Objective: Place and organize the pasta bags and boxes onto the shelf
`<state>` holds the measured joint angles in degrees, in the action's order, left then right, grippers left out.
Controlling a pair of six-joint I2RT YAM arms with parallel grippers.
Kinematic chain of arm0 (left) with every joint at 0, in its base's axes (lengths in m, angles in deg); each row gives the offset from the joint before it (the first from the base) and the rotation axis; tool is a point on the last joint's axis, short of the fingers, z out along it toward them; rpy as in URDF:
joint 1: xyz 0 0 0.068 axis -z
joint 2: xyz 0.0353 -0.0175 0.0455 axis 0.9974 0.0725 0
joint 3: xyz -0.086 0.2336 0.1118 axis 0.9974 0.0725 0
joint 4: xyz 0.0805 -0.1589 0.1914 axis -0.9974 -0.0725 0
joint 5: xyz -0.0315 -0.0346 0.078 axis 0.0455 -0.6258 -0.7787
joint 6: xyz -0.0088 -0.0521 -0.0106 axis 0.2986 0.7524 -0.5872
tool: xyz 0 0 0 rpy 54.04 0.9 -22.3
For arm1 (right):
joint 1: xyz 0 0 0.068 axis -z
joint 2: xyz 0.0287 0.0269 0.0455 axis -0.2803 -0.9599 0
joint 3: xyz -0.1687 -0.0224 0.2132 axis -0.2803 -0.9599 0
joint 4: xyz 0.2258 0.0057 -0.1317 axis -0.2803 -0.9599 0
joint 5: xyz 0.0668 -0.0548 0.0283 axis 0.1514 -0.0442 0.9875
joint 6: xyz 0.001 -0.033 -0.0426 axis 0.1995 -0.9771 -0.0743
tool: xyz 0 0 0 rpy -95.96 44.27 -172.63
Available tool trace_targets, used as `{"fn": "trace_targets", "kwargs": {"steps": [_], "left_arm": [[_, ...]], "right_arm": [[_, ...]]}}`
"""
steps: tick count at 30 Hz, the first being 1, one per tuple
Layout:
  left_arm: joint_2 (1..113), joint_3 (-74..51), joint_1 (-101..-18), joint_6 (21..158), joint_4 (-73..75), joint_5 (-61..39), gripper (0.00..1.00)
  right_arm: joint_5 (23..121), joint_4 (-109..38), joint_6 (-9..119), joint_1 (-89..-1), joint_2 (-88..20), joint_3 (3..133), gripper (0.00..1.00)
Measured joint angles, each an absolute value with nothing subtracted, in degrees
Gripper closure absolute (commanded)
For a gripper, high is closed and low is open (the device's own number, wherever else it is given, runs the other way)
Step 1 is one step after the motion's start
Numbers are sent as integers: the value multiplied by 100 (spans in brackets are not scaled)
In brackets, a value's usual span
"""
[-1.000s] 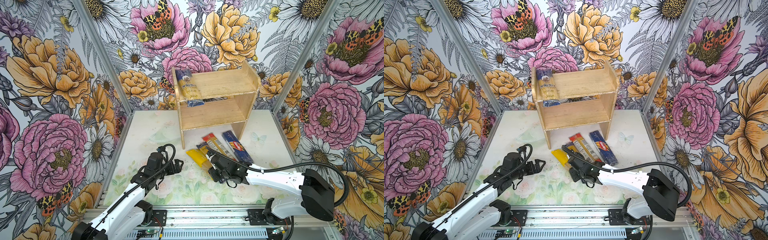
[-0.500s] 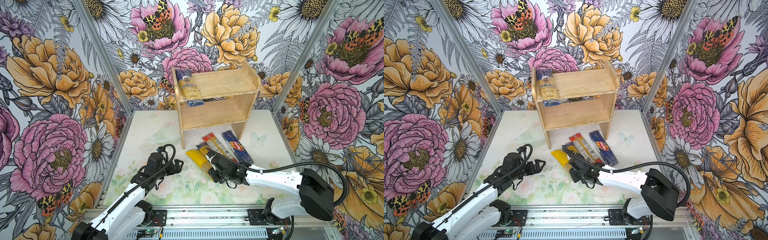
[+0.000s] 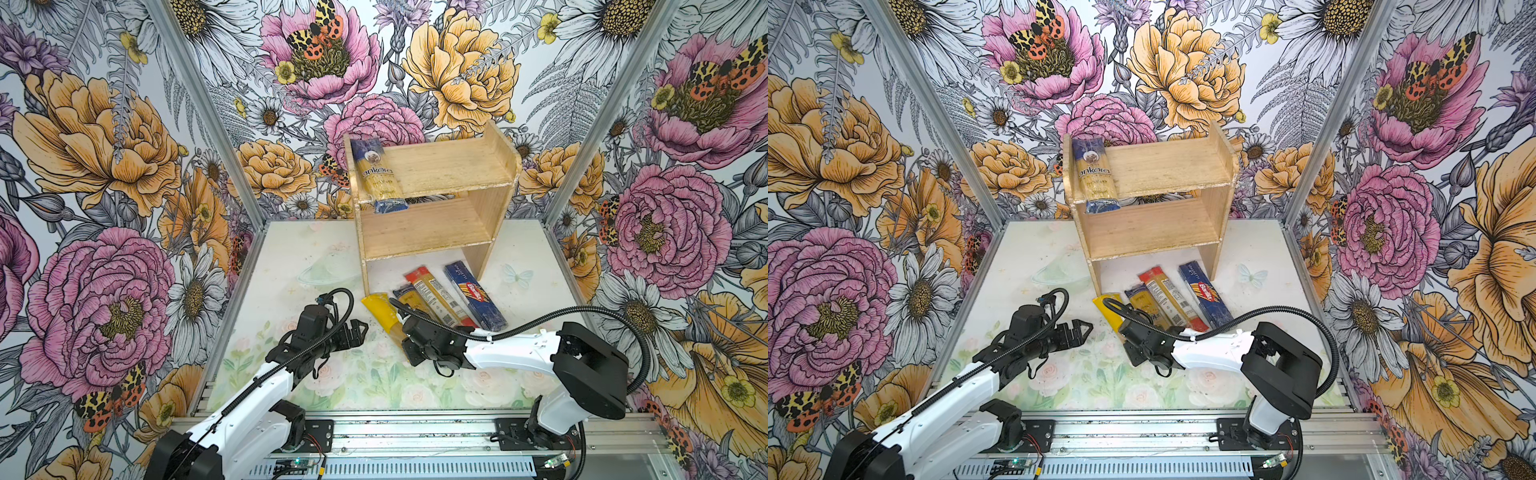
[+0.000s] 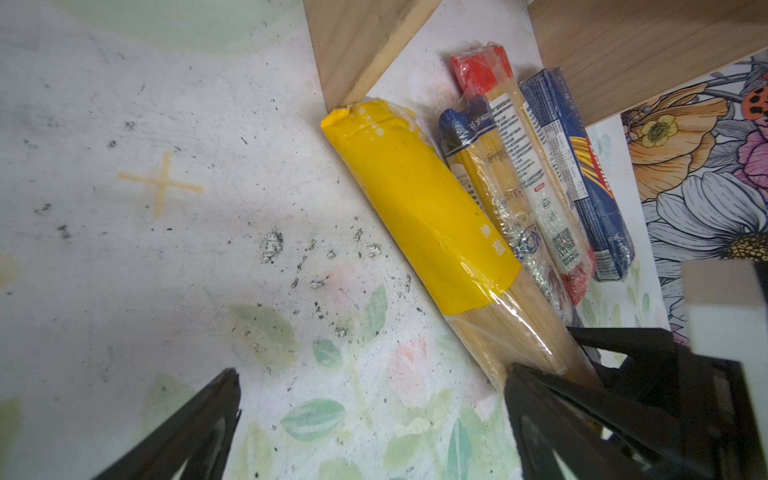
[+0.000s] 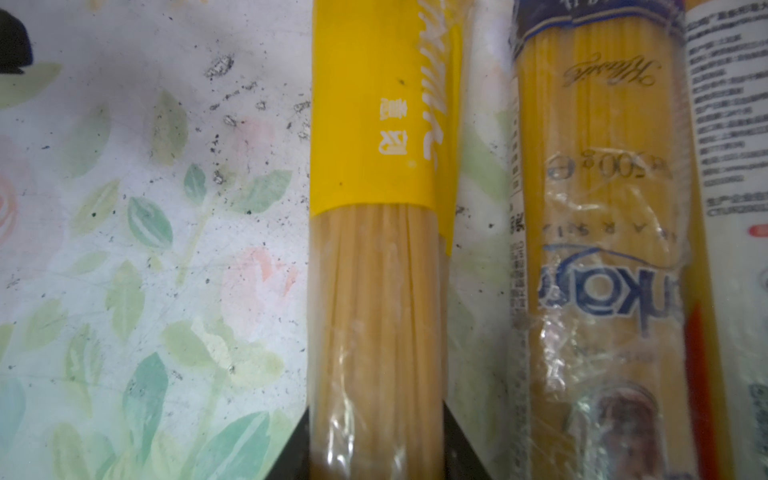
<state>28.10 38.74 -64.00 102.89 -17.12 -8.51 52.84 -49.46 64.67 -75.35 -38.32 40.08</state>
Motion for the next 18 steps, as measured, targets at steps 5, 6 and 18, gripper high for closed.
{"fn": "trace_targets", "kwargs": {"steps": [5, 6, 18], "left_arm": [[3287, 3867, -6393, 10291, -1584, -794, 1], [3330, 3867, -6389, 10291, -1573, -792, 1], [3252, 3852, -6360, 10289, -1522, -792, 1]], "right_arm": [[5221, -4874, 6511, -7596, -3943, 3993, 100], [5219, -4854, 6515, -7600, -3965, 3984, 100], [5206, -4426, 6727, -7626, -4429, 4139, 77]]}}
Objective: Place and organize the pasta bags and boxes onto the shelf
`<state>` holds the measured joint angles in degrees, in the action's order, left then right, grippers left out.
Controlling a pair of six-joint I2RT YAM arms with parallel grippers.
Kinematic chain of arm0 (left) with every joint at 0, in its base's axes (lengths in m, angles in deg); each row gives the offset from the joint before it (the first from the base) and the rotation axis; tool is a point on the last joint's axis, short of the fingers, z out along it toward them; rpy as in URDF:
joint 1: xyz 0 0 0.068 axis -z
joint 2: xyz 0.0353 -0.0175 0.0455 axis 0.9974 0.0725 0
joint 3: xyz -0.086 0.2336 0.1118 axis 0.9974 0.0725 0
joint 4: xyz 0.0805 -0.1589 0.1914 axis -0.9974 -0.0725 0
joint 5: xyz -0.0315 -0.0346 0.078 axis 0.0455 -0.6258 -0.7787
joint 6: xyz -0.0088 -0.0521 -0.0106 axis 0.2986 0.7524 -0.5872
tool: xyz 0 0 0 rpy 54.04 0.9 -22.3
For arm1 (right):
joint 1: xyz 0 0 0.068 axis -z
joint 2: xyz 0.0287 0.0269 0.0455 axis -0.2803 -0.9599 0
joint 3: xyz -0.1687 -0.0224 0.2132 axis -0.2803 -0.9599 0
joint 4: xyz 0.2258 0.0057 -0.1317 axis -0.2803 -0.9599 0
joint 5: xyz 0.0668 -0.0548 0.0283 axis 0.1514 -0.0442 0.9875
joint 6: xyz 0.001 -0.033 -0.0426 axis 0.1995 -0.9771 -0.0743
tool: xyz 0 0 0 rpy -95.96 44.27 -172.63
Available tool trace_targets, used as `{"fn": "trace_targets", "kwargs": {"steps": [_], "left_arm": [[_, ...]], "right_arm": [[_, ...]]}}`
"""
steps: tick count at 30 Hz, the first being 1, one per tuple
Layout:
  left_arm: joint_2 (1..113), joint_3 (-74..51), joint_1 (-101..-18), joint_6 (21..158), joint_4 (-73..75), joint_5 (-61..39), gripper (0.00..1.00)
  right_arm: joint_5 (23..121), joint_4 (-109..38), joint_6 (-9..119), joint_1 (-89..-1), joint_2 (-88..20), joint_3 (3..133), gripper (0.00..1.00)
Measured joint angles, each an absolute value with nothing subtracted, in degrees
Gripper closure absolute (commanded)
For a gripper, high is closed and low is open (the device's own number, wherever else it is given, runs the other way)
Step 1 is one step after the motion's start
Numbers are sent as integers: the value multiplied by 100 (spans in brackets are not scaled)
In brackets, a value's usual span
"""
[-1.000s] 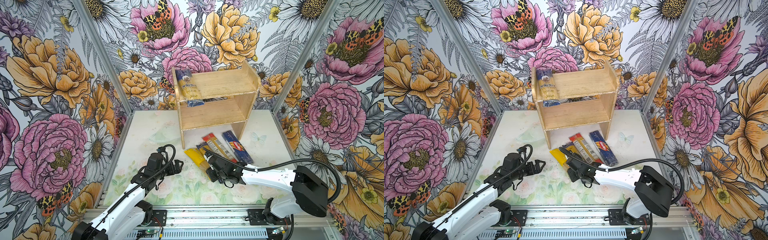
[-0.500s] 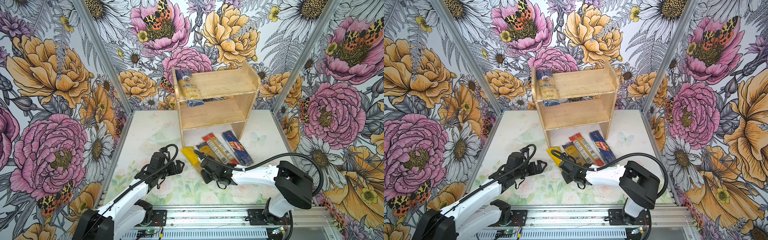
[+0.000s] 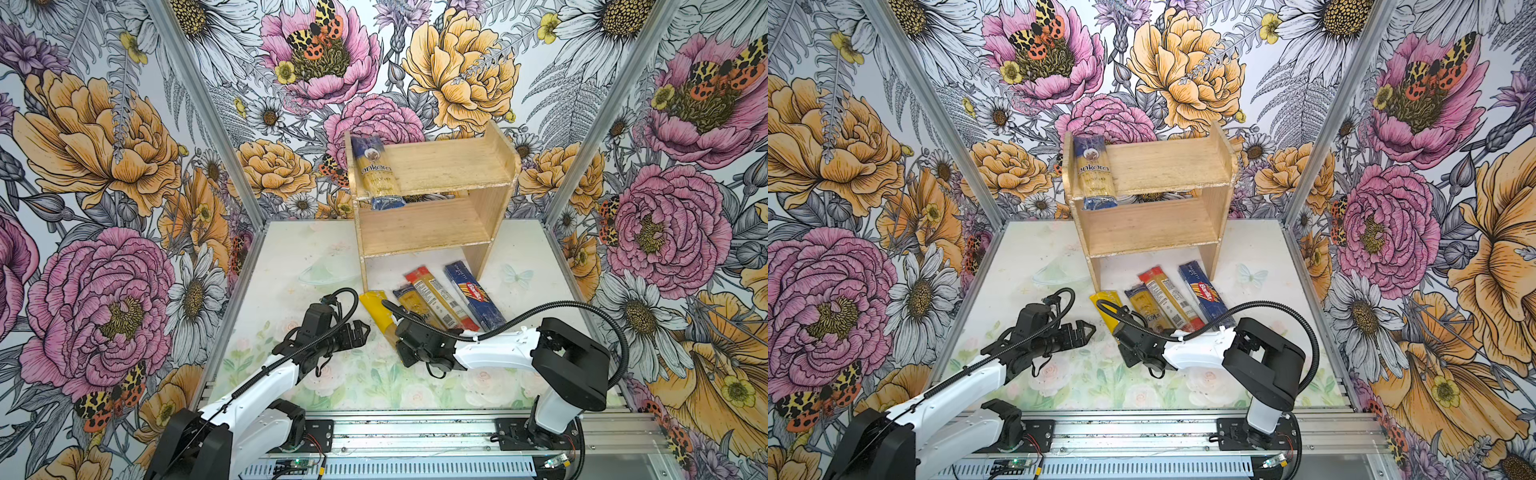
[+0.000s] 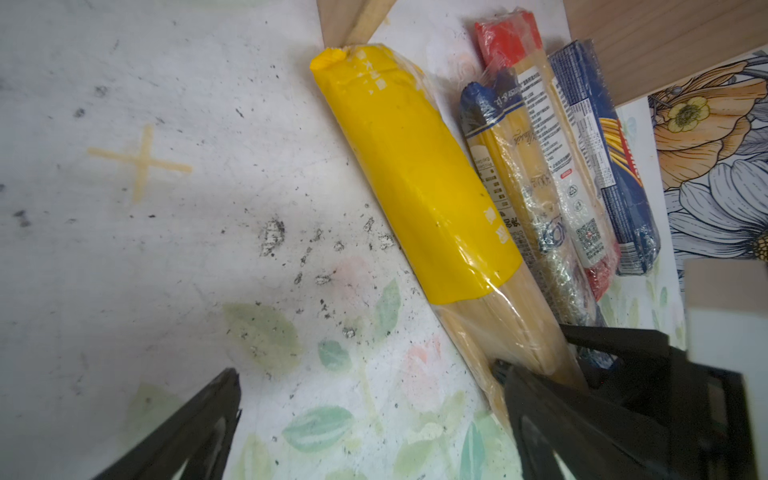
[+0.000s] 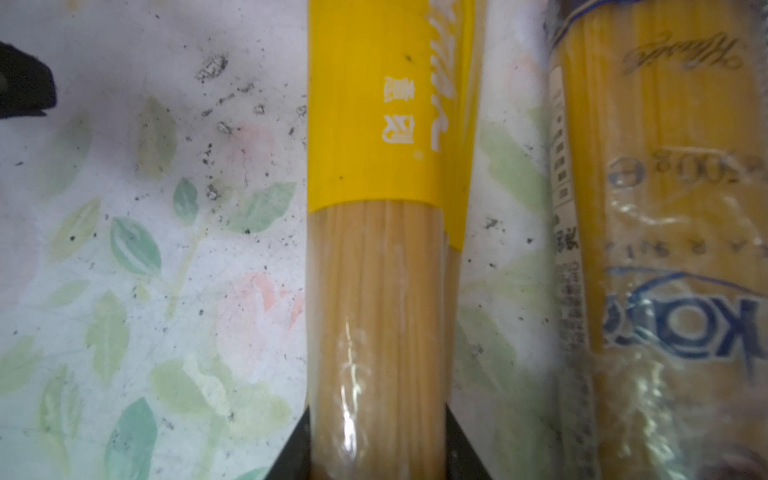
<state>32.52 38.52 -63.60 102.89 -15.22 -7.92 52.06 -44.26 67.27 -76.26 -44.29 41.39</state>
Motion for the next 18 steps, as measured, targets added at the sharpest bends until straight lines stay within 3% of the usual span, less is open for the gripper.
{"fn": "trace_targets", "kwargs": {"steps": [6, 18], "left_arm": [[3236, 3847, -6360, 10289, -1540, -792, 1], [3236, 3847, -6360, 10289, -1540, -792, 1]], "right_arm": [[5214, -4269, 6788, -7633, -4555, 4218, 59], [5332, -4214, 6804, -7631, -4593, 4170, 40]]}}
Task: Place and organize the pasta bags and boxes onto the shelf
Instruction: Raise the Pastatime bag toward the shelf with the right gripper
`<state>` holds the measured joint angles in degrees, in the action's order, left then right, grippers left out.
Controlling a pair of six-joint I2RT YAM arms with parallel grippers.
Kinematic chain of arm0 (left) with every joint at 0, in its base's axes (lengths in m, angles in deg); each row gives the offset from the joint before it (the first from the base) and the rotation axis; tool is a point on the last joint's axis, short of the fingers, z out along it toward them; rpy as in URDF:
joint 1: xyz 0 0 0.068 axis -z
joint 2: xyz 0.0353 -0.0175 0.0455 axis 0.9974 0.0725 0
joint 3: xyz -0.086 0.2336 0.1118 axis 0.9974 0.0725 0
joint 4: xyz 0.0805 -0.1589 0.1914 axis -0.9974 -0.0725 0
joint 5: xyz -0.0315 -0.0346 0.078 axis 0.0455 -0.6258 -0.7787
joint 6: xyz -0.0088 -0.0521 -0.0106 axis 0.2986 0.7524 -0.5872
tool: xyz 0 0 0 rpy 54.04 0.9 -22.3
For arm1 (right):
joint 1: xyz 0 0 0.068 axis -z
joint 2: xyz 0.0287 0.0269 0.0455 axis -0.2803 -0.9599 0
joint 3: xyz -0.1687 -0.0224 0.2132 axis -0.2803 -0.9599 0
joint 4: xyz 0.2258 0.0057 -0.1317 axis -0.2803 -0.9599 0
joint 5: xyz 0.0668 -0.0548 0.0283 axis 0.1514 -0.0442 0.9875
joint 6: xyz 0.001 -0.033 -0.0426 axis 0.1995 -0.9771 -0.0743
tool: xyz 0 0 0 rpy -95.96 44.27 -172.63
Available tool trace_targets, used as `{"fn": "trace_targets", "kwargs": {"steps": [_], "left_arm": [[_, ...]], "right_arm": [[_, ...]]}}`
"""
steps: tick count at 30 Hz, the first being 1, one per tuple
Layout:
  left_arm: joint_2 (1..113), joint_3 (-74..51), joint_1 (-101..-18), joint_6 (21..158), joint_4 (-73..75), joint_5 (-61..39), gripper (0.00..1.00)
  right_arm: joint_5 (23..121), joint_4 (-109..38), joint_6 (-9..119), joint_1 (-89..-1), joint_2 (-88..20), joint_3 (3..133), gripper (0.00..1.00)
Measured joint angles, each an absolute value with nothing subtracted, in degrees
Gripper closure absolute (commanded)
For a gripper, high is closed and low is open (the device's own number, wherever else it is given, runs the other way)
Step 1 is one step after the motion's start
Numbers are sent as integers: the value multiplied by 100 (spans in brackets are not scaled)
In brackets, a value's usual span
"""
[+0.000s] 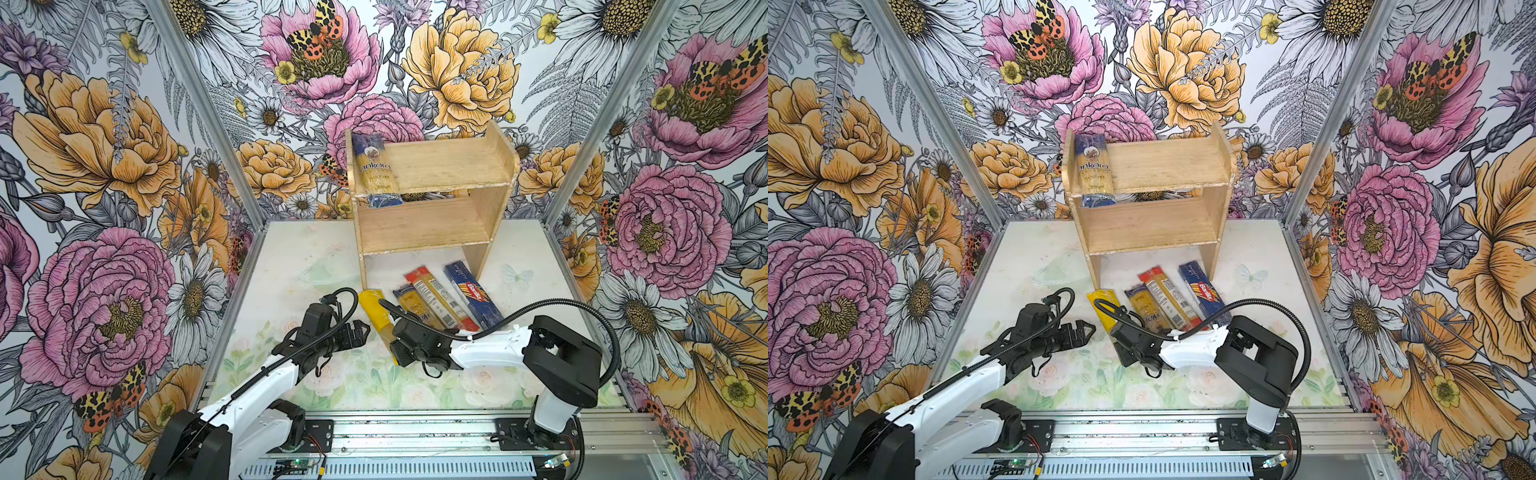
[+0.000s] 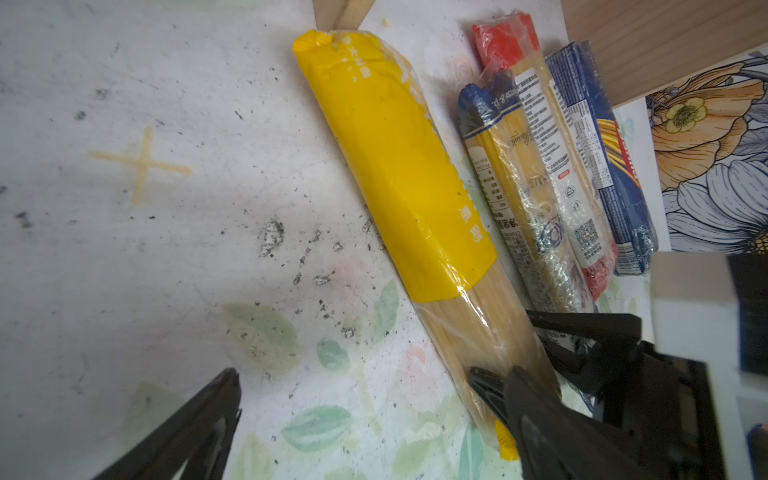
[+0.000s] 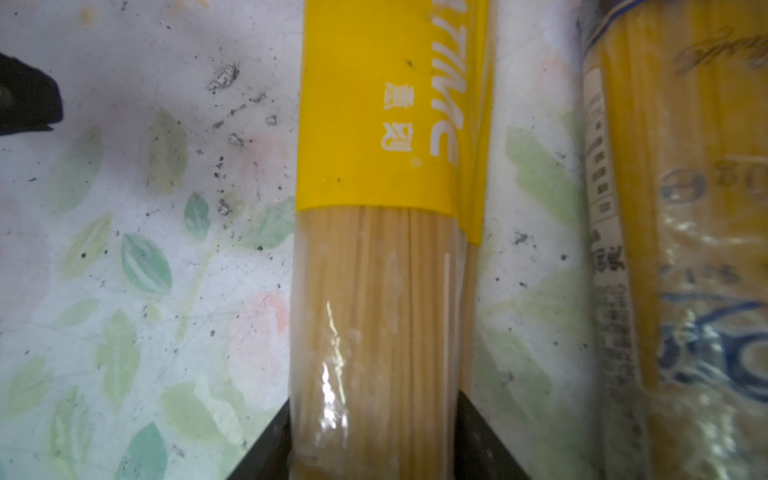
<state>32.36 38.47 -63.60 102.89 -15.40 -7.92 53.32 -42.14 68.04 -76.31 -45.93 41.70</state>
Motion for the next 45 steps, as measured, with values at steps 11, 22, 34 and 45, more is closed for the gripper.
{"fn": "trace_targets", "kwargs": {"steps": [11, 22, 34, 45], "left_arm": [[3197, 3847, -6363, 10267, -1577, -794, 1], [2865, 3847, -6463, 10263, -1737, -794, 1], [2779, 3847, -6568, 10263, -1817, -794, 1], [2744, 3865, -6590, 10263, -1826, -792, 1]], "right_arm": [[5494, -4186, 6793, -7629, -4593, 4168, 28], [5400, -4328, 6795, -7668, -4811, 4430, 20], [4867, -4404, 6797, -7839, -5023, 4568, 20], [4550, -4312, 6812, -7869, -5111, 4555, 39]]}}
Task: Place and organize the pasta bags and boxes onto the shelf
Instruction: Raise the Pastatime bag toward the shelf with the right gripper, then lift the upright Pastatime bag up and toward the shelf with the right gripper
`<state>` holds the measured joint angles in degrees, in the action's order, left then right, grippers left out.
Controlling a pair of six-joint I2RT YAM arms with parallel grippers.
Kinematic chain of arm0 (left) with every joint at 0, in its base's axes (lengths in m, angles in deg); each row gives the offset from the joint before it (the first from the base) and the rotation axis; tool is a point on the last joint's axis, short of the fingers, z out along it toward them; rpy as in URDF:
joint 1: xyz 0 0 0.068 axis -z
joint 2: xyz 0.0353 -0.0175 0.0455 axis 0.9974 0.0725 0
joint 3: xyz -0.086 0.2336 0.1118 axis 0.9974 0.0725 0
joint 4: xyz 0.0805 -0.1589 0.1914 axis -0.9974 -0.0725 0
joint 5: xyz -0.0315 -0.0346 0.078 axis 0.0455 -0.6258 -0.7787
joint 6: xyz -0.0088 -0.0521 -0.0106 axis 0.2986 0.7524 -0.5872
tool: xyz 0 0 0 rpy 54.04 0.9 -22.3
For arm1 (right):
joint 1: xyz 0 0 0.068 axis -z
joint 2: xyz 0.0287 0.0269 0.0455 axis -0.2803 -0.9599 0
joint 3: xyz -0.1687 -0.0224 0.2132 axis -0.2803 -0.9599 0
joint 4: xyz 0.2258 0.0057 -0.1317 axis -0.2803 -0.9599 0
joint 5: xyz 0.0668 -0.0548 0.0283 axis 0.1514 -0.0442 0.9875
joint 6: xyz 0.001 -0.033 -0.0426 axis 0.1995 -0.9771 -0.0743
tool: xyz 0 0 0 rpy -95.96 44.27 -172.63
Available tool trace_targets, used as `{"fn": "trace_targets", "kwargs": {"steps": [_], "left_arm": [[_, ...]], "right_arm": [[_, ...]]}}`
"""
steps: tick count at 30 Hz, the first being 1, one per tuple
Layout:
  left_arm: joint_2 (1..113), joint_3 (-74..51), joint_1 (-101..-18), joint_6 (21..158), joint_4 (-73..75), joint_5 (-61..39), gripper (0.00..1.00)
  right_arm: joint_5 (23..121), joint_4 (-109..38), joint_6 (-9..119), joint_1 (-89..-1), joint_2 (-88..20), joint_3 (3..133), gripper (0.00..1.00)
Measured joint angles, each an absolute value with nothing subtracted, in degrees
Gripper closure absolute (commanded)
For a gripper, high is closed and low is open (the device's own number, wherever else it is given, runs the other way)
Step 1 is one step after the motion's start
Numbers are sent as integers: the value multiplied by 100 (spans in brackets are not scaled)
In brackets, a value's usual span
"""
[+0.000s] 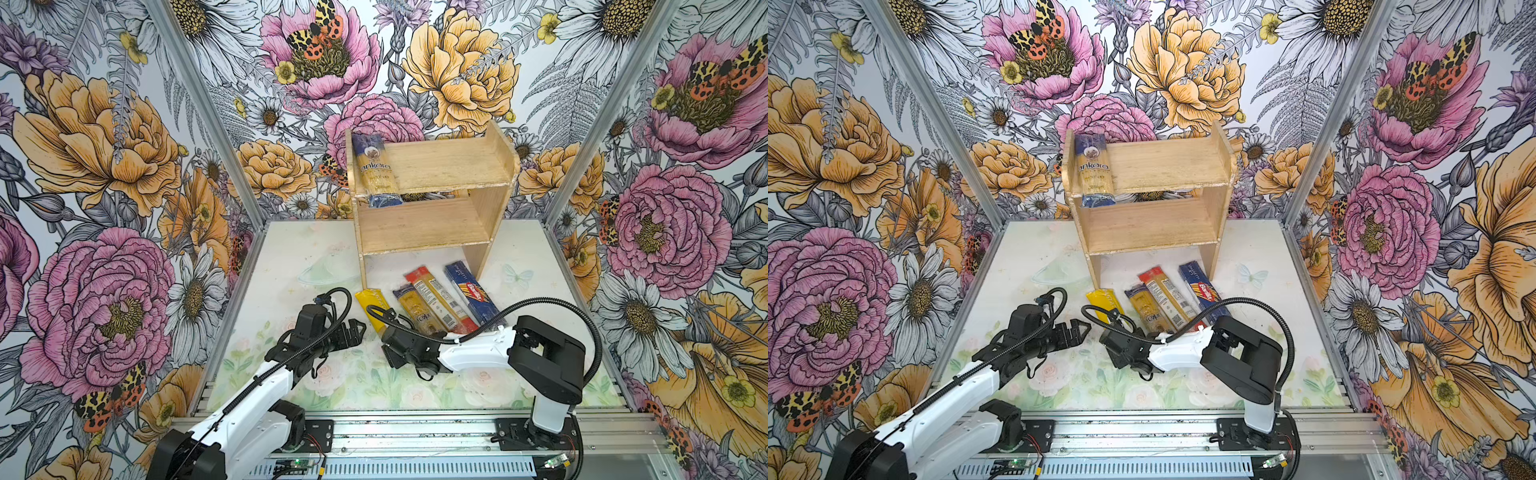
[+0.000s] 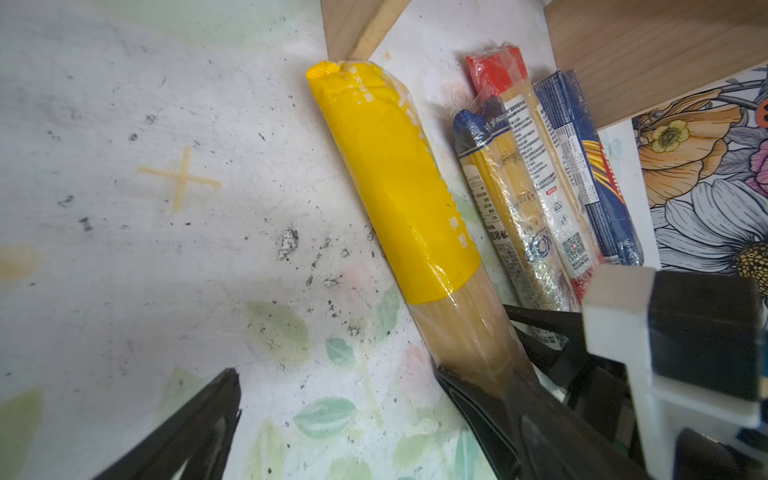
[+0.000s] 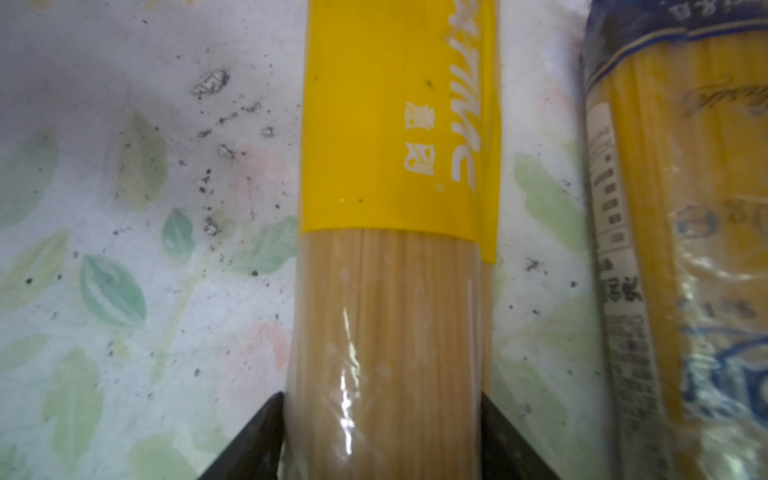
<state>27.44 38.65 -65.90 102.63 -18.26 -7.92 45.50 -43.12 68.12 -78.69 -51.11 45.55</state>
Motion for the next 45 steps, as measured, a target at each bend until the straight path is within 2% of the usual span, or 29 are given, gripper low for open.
{"fn": "trace_targets", "kwargs": {"steps": [12, 21, 28, 45], "left_arm": [[2742, 3871, -6590, 10263, -1826, -792, 1], [2742, 3871, -6616, 10263, -1828, -792, 1], [2742, 3871, -6623, 10263, -1828, -792, 1], [2742, 3871, -6627, 10263, -1826, -792, 1]], "right_arm": [[4644, -4175, 6926, -7823, -5045, 4450, 68], [4854, -4161, 6924, -7762, -4966, 4413, 99], [5260, -4328, 6858, -7585, -4523, 4122, 100], [5861, -6494, 6705, -7218, -2674, 3943, 100]]}}
